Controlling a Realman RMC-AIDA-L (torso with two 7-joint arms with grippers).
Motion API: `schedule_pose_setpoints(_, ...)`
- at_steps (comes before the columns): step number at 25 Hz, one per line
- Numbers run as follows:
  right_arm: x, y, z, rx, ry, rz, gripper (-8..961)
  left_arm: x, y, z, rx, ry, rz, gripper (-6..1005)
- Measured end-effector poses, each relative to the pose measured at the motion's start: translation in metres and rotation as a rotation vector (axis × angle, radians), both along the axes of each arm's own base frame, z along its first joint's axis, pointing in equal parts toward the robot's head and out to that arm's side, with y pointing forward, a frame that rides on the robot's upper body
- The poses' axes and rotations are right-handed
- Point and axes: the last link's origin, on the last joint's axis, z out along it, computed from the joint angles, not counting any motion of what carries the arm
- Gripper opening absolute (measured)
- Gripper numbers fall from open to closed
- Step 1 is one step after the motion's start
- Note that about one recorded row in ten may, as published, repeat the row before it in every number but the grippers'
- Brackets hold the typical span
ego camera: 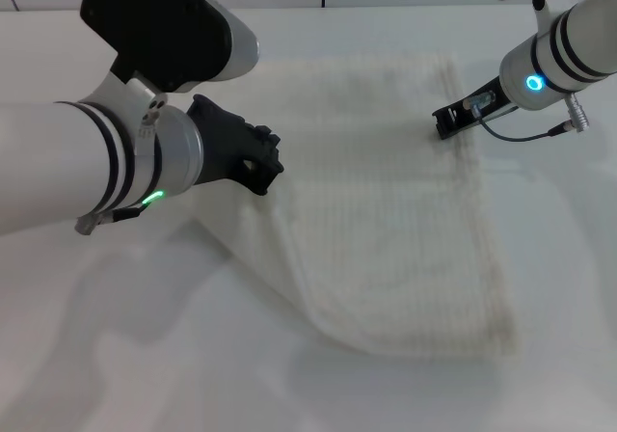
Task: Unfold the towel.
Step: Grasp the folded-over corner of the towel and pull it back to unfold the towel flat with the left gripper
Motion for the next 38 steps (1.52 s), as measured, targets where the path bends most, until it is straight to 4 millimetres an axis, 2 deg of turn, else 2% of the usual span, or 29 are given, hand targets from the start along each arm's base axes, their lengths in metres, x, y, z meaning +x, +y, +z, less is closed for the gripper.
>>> schedule_pose_setpoints(18,0.004,-0.003,-0.001,-0.007,-0.008,-0.005,69,-0.013,-0.026,0.026,0.097,-0.062,0.143,47)
schedule_pose_setpoints(38,0.004,-0.003,-0.001,-0.008,-0.008,-0.007,77,-0.031,-0.042,0.026,0.036,0.002,0.317,51)
